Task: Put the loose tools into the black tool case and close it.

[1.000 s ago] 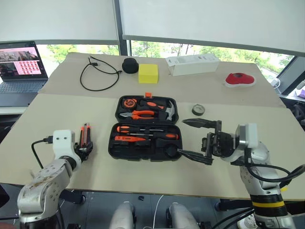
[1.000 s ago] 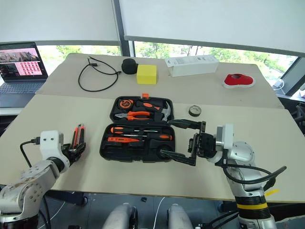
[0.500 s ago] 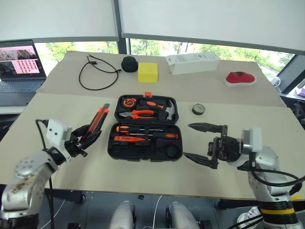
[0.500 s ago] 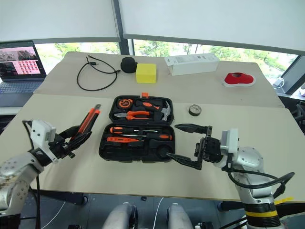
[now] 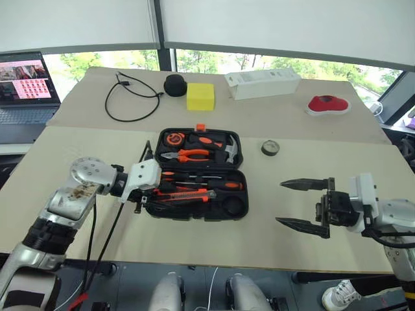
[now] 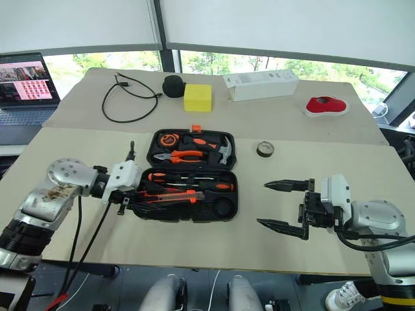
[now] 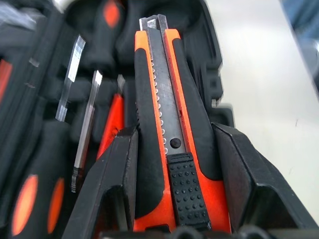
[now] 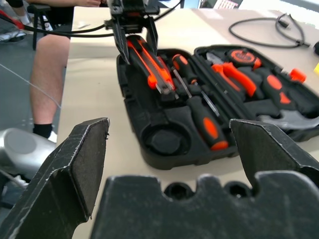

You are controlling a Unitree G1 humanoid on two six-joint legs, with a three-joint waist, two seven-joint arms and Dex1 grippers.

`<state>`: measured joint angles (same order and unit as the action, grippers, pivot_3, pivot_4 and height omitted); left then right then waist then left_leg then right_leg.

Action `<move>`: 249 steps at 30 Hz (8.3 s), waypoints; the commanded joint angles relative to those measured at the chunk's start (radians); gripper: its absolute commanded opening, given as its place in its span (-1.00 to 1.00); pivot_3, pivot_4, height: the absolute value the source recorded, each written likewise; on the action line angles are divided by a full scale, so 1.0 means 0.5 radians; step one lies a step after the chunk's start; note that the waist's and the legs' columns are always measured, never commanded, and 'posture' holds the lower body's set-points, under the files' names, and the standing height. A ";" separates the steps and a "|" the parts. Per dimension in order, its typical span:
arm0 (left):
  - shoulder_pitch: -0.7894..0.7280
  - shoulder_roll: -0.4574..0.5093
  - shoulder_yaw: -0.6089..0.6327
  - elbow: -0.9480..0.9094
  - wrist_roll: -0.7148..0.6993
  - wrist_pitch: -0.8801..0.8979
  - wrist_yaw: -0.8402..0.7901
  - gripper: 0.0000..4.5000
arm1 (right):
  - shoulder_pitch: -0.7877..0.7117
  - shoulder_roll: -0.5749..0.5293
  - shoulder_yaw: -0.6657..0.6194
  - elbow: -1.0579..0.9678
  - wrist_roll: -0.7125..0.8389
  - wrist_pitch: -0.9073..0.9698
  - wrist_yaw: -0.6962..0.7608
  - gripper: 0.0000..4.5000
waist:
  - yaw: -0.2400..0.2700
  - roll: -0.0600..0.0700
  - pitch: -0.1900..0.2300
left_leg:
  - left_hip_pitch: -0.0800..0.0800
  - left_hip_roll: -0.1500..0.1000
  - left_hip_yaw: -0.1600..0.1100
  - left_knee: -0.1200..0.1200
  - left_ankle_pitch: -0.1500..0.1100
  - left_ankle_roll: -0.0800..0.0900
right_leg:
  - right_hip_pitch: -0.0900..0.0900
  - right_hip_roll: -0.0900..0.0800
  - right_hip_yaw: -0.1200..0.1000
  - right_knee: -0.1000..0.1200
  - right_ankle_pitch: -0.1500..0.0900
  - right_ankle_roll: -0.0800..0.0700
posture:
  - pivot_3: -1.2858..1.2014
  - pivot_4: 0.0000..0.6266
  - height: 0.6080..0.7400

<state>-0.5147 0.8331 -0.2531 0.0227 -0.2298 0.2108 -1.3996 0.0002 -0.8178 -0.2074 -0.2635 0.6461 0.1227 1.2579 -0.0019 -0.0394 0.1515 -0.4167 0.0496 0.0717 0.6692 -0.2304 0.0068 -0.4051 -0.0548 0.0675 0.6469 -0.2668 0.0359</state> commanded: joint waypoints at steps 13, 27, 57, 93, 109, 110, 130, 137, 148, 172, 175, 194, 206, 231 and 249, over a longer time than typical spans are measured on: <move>-0.098 -0.109 -0.197 0.086 0.257 -0.054 -0.057 -0.22 | -0.054 0.092 0.069 -0.242 0.025 0.120 -0.113 1.00 | 0.011 0.000 0.000 | 0.001 -0.001 -0.001 0.003 0.000 0.000 | 0.003 -0.001 0.000 0.001 0.000 0.002 | 0.03 -0.52 1.00; -0.109 -0.337 0.119 0.212 -0.050 -0.165 -0.027 0.73 | -0.049 0.134 0.070 -0.201 0.030 0.095 -0.099 1.00 | 0.024 0.000 0.000 | 0.000 0.000 -0.002 0.011 -0.001 0.002 | 0.005 -0.001 -0.001 0.002 0.000 0.004 | 0.03 -0.52 1.00; 0.094 -0.472 -0.078 0.482 0.208 -0.097 0.102 -0.99 | -0.100 0.352 0.153 -0.122 -0.037 0.063 -0.144 1.00 | 0.028 0.008 -0.007 | 0.023 -0.002 -0.007 0.019 -0.001 0.002 | 0.034 -0.002 -0.006 0.003 0.002 0.007 | 0.03 -0.52 1.00; 0.643 -0.352 1.171 -0.163 -1.024 0.212 0.325 0.98 | -0.724 0.122 0.055 0.990 -0.631 -0.086 -0.417 1.00 | -0.058 0.027 -0.019 | 0.025 0.000 -0.009 0.011 -0.001 0.002 | 0.028 -0.003 0.004 0.001 0.002 0.005 | 0.03 -0.52 1.00; 0.713 -0.378 1.063 -0.288 -0.930 0.105 0.348 1.00 | -2.220 0.480 0.911 2.814 -1.575 -0.403 -0.424 0.88 | -0.050 0.024 -0.016 | -0.022 -0.002 0.000 0.000 0.000 0.001 | -0.029 -0.008 0.005 0.004 0.002 0.003 | 0.03 -0.52 1.00; 0.721 -0.377 1.065 -0.294 -0.932 0.105 0.355 1.00 | -2.240 0.499 0.911 2.861 -1.592 -0.429 -0.445 0.76 | -0.053 0.024 -0.016 | -0.024 -0.002 0.000 0.000 0.000 0.000 | -0.031 -0.008 0.005 0.005 0.002 0.003 | 0.03 -0.52 1.00; 0.768 -0.361 1.013 -0.340 -0.913 0.114 0.355 1.00 | -2.368 0.610 0.820 3.082 -1.673 -0.555 -0.612 -0.97 | -0.079 0.024 -0.016 | -0.017 -0.002 0.006 0.001 0.003 -0.004 | -0.031 -0.007 0.005 0.018 0.003 0.002 | 0.03 -0.52 1.00; 0.810 -0.372 1.017 -0.351 -0.903 0.097 0.365 1.00 | -2.376 0.534 0.707 2.960 -1.562 -0.304 -0.172 -0.49 | -0.080 0.024 -0.016 | -0.017 -0.002 0.006 0.001 0.003 -0.004 | -0.031 -0.007 0.005 0.019 0.003 0.002 | 0.03 -0.52 1.00; 0.816 -0.371 1.030 -0.329 -0.894 0.081 0.373 1.00 | -2.476 0.466 0.669 2.787 -1.550 -0.355 -0.076 0.98 | -0.082 0.025 -0.016 | -0.017 -0.001 0.007 0.001 0.003 -0.004 | -0.031 -0.007 0.005 0.020 0.003 0.002 | 0.03 -0.52 1.00; 0.835 -0.398 1.026 -0.287 -0.880 0.006 0.390 1.00 | -2.550 0.627 0.821 3.098 -1.758 -0.297 0.058 0.98 | -0.083 0.025 -0.016 | -0.015 -0.001 0.009 0.001 0.004 -0.004 | -0.030 -0.007 0.005 0.022 0.003 0.001 | 0.03 -0.52 1.00; 0.833 -0.401 1.021 -0.282 -0.878 0.000 0.392 1.00 | -2.536 0.618 0.835 3.088 -1.780 -0.312 0.046 0.98 | -0.082 0.025 -0.016 | -0.015 -0.001 0.009 0.001 0.004 -0.004 | -0.030 -0.007 0.005 0.022 0.003 0.001 | 0.03 -0.52 1.00; 0.886 -0.403 1.010 -0.305 -0.882 -0.016 0.409 1.00 | -2.474 0.498 0.807 2.847 -1.704 -0.181 0.154 0.98 | -0.083 0.026 -0.015 | -0.015 -0.001 0.009 0.001 0.004 -0.004 | -0.032 -0.006 0.005 0.023 0.002 0.001 | 0.03 -0.52 1.00; 0.921 -0.348 0.974 -0.352 -0.837 -0.068 0.303 1.00 | -2.396 0.646 0.995 2.940 -1.873 -0.213 0.029 0.55 | -0.085 0.026 -0.015 | -0.015 -0.001 0.010 0.001 0.004 -0.004 | -0.032 -0.007 0.006 0.024 0.002 0.001 | 0.03 -0.52 1.00; 1.060 -0.330 0.951 -0.445 -0.808 -0.136 0.222 1.00 | -1.496 0.289 1.207 0.274 -0.909 1.062 0.456 -0.97 | -0.039 0.027 -0.014 | -0.016 0.000 -0.009 0.014 0.005 -0.004 | -0.030 -0.006 0.002 0.032 0.002 0.001 | 0.03 -0.52 1.00; 1.011 -0.316 0.871 -0.551 -0.820 -0.029 0.335 1.00 | -1.403 0.169 1.480 0.436 -1.161 1.042 0.304 -0.81 | -0.022 0.023 -0.016 | -0.014 0.000 0.000 0.017 0.005 -0.004 | -0.028 -0.004 0.003 0.032 0.002 0.001 | 0.03 -0.52 1.00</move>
<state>-0.0008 0.6664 0.1760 -0.2154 -0.6285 0.1976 -1.2353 -0.7035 -0.6838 0.4918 -0.0532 0.1155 0.6354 1.3784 -0.0130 -0.0282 0.1436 -0.4238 0.0492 0.0719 0.6778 -0.2278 0.0050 -0.4187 -0.0567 0.0688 0.6630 -0.2658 0.0362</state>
